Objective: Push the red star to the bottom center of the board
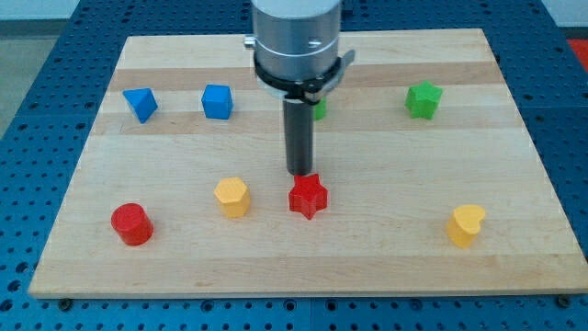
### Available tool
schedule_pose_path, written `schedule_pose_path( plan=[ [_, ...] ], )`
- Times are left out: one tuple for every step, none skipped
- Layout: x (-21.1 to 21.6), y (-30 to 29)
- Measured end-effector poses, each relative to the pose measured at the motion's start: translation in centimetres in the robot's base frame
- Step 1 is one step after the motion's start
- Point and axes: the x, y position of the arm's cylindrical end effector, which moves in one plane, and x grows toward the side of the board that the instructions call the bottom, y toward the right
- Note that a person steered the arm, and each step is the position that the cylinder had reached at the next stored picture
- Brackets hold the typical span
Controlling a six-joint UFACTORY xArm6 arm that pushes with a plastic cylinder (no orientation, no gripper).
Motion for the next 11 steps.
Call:
schedule_pose_path(
  plan=[
    [-0.5,-2.1],
    [-0.4,-2.5],
    [0.0,-2.2],
    [0.1,-0.9],
    [0.4,0.5],
    [1.6,0.7],
    [3.8,0.7],
    [5.6,0.5],
    [6.1,0.5],
    [6.1,0.5],
    [6.5,0.6]
  ],
)
